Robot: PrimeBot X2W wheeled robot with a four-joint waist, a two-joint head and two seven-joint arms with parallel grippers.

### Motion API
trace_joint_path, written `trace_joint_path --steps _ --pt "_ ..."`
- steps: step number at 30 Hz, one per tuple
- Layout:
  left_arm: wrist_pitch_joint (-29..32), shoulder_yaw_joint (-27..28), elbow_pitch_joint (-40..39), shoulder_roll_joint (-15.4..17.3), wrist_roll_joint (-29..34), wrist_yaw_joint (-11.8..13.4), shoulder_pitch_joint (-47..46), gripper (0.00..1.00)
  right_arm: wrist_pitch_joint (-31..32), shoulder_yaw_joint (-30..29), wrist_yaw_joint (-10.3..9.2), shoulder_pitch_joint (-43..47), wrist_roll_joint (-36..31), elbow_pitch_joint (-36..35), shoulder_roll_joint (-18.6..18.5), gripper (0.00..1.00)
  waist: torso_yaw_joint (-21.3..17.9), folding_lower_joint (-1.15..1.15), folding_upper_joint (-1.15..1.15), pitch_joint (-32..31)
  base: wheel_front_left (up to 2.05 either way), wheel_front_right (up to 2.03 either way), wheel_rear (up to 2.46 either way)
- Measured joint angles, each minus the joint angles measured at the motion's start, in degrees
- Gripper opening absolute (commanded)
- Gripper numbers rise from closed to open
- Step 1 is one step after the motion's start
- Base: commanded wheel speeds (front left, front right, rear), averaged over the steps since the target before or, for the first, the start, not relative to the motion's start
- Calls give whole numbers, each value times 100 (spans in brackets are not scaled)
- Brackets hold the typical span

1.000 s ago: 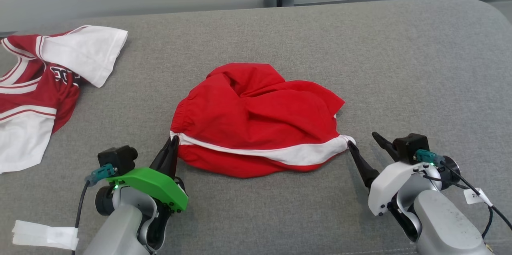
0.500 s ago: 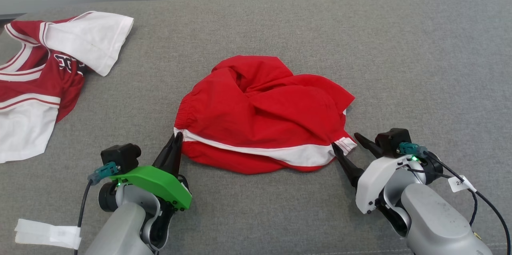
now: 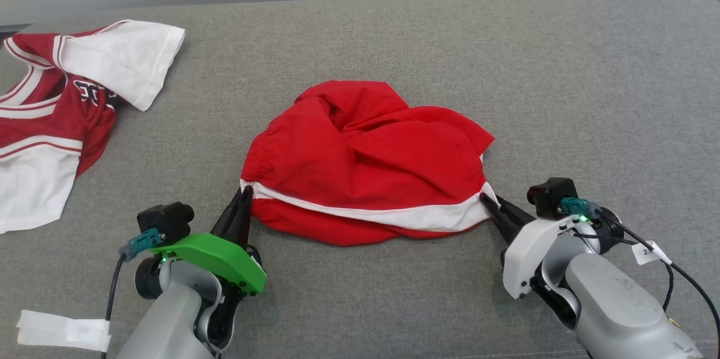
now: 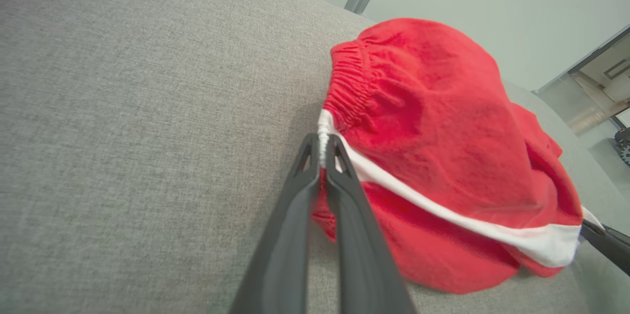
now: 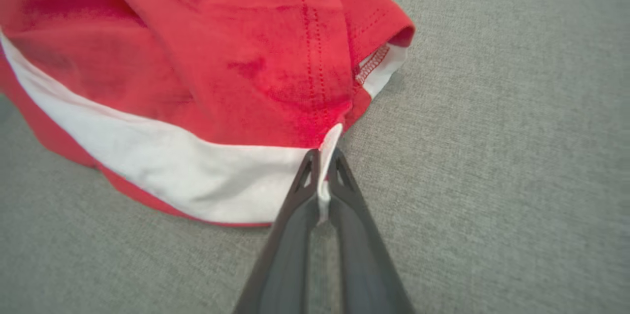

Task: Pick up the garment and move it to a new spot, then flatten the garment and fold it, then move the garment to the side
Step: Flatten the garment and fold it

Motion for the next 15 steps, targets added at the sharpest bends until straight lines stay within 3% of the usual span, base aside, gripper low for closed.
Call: trace_joint_path --steps 15 --pt "-48 509 -558 4 -3 -54 23 0 -558 -342 0 -202 323 -676 -87 0 -187 0 0 -361 0 0 0"
